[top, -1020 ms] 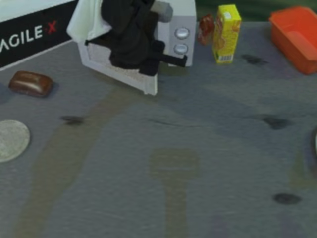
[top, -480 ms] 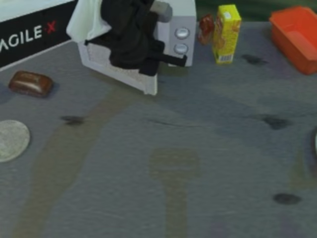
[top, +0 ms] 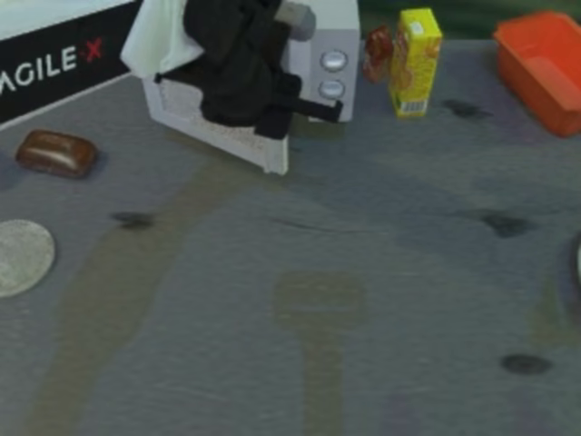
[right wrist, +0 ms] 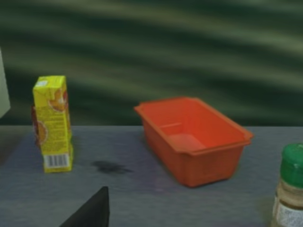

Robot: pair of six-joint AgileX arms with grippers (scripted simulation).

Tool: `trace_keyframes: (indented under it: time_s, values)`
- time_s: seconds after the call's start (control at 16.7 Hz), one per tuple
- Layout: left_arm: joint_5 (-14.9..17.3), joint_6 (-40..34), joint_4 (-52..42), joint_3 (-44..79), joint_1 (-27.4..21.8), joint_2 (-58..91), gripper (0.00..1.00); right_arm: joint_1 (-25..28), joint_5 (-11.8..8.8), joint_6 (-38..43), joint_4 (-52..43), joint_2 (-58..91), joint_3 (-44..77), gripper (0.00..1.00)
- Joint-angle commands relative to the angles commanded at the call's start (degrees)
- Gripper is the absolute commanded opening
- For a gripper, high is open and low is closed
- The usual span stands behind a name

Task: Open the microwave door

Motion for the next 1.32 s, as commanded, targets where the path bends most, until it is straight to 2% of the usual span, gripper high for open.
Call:
trace_keyframes:
  time_s: [0.3, 0.72, 1.32]
  values:
    - [0.7, 0.6, 0.4, -0.8, -0.1, -0.5, 0.0, 0.0, 0.0, 0.0, 0.0, 0.0, 0.0, 1.0]
    - [4.3, 7.5, 2.0, -6.4, 2.0, -4.5, 0.0, 0.0, 0.0, 0.0, 0.0, 0.0, 0.0, 1.0]
    - [4.5, 7.7, 2.1, -6.5, 2.1, -4.7, 0.0, 0.0, 0.0, 0.0, 0.0, 0.0, 0.0, 1.0]
